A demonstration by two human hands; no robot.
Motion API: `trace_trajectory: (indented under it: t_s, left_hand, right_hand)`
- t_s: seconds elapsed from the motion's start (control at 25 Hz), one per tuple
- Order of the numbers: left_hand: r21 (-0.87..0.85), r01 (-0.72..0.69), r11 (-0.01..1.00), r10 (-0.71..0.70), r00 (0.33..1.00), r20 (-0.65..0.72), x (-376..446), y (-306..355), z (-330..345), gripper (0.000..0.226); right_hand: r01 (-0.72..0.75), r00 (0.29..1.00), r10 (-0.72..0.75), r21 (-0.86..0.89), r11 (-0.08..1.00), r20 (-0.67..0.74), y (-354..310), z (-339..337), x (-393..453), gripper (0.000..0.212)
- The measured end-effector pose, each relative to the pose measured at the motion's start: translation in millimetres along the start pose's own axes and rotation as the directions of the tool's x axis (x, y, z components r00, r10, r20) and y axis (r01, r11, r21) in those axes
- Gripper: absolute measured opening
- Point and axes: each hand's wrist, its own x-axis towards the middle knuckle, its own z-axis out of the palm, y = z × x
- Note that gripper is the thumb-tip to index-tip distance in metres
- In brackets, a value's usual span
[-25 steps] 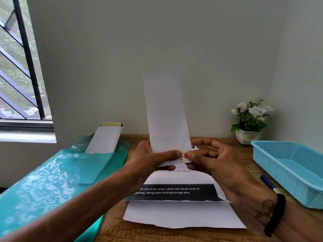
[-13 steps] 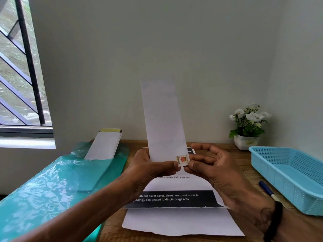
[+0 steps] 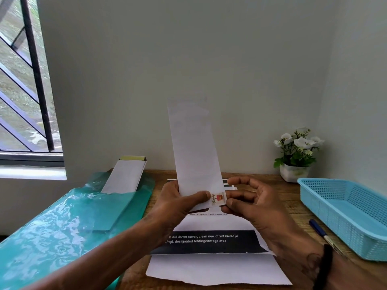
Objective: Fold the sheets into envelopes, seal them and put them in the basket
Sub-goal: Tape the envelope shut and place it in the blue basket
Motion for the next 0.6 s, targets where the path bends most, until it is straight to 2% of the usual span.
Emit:
trace_trajectory:
  t_s: [0.12,0.32,0.4,0.48,0.6]
  left_hand:
    - [0.011,0.016,1.0,-0.015,0.999,-0.046,1.5,-2.6,-0.9,0.049]
    - [-0.04,0.031,0.999,-0.032,0.999,-0.036,7.0,-6.5,-2.6,0.047]
    - [-0.094,0.007,0.996,-0.012,0.998,-0.061,10.7,-2.1,-6.0,0.047]
    - [-0.129,-0.041,0.991,0.029,0.995,-0.095,14.3,5.5,-11.7,0.036]
    - [-0.106,-0.078,0.991,0.06,0.984,-0.167,18.9,15.1,-23.0,0.031]
  right_hand:
    - [-0.004,1.0,0.004,-0.025,1.0,0.011,-0.4,0.0,-1.3,0.047]
    - [-0.005,1.0,0.004,-0.1,0.995,-0.005,0.3,-1.6,-0.4,0.046]
    - [-0.001,1.0,0.001,-0.142,0.99,0.006,-0.6,-3.0,-0.3,0.046]
    - [0.005,1.0,-0.003,-0.176,0.984,0.01,0.6,-4.6,1.1,0.045]
    - [0.006,1.0,-0.01,-0.2,0.98,-0.019,4.1,-7.6,5.6,0.043]
